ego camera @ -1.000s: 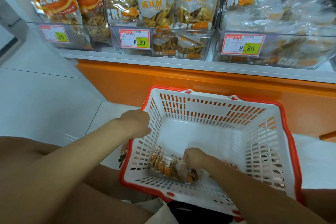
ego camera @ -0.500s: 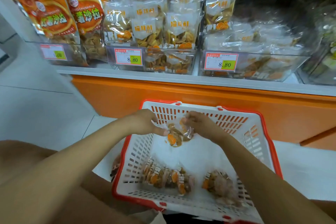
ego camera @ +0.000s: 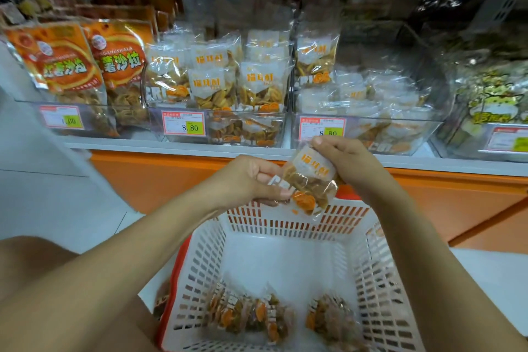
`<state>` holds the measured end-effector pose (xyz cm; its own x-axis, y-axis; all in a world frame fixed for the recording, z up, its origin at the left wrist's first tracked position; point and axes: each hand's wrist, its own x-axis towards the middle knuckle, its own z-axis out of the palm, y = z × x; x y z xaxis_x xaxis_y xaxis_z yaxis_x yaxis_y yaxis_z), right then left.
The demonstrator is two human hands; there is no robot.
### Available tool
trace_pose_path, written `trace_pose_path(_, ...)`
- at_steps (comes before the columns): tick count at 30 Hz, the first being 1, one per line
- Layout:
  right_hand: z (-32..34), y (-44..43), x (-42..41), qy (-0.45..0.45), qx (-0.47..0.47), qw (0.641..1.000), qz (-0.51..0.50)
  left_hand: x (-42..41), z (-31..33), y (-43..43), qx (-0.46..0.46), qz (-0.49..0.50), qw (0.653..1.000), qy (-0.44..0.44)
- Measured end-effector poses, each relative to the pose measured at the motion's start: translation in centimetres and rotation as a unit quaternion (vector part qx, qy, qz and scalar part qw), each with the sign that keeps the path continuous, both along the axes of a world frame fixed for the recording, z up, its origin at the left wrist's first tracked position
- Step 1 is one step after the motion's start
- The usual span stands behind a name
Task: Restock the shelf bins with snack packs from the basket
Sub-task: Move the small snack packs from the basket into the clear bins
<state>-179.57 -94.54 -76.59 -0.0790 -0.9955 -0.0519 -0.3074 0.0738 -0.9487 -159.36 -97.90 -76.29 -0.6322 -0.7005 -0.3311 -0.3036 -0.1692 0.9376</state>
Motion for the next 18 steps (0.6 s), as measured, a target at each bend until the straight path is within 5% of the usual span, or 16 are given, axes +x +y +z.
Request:
trace_pose_path(5, 1.3, 0.4, -0.5, -0.176, 0.028, 0.983, -0.036, -0.8, 1.2, -0.2, 0.017, 0.052, 0.997, 0.053)
trace_pose_path(10, 2.5, 0.5, -0.2, -0.095, 0.032, 0.995, 0.004, -1.2, 2.8, -0.6, -0.026, 0.143, 0.982, 0.121)
trace_pose_path(14, 4.4, -0.2, -1.9, -0.064, -0.021, 0.997, -0.04, -0.2, 4.3, -2.3, -0.224, 0.209, 0.951, 0.031)
trace_pose_path(18, 6.5, -1.9, -4.5, -0.043, -0.096, 0.988, -0.109, 1.2, 4.3, -4.8, -0.282, 0.249, 0.925, -0.052)
